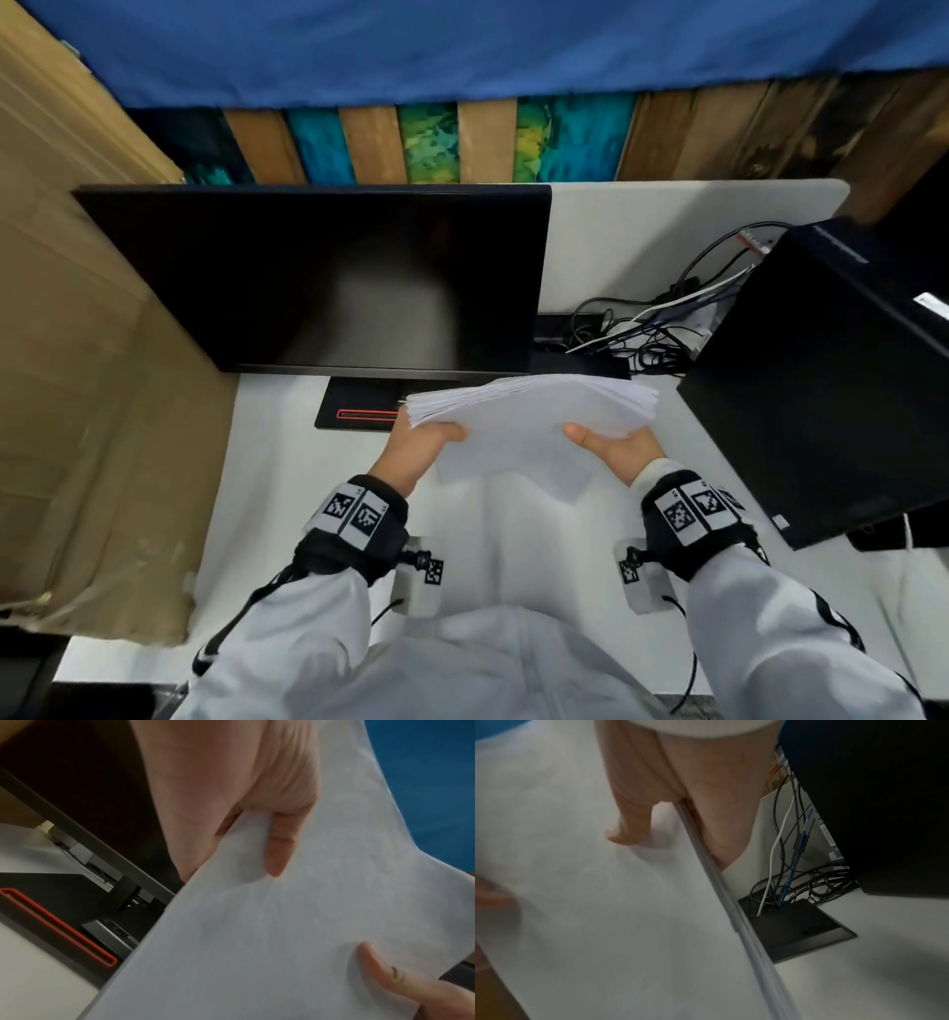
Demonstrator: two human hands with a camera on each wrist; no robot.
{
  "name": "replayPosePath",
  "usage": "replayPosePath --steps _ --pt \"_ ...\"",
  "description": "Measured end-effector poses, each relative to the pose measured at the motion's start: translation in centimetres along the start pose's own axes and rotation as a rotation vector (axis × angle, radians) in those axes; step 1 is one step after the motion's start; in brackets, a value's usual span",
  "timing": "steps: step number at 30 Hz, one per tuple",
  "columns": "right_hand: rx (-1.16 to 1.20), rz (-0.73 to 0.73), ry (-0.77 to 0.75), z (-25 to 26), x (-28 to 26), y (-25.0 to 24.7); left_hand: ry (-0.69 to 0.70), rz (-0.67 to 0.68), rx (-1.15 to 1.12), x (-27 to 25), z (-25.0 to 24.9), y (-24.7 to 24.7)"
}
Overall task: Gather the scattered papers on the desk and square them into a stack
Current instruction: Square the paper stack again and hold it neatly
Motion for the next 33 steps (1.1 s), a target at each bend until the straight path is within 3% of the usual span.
replayPosePath --steps 5,10,17,20,22,26,33 --pt "0.026 -0.097 -0.013 -0.1 1.2 -0.4 -0.016 0.038 0.052 0.7 -0.5 -0.4" --pt "0.055 -0.093 -0.003 -0.5 1.6 -0.8 -0.104 0.182 0.126 1.5 2.7 -0.3" --pt "-0.160 0.065 0.403 -9.2 2.4 1.1 -0.436 0.211 0.242 1.5 12.5 -0.3" --pt "-0.148 0.156 0.611 -12.0 1.5 1.9 -0.516 0.173 0.312 1.8 14.7 -0.7" --pt "-0.178 0.144 0.668 -13.2 1.3 1.8 -0.551 0.150 0.299 2.2 15.7 -1.0" --pt "-0.334 0.038 0.644 -13.8 2.0 0.7 -0.595 0.116 0.317 3.8 18.4 -1.8" --pt "-0.345 -0.001 0.589 -14.1 2.6 0.3 -0.547 -0.006 0.556 3.5 14.9 -1.7"
Point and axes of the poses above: each hand's wrist, its own x-axis towards the middle knuckle, its own y-axis out of the palm, z = x × y, the point moved 5 cm from there along x, towards the middle knuckle, and after that the axes turned 10 degrees about z, right-handed, at the moved point
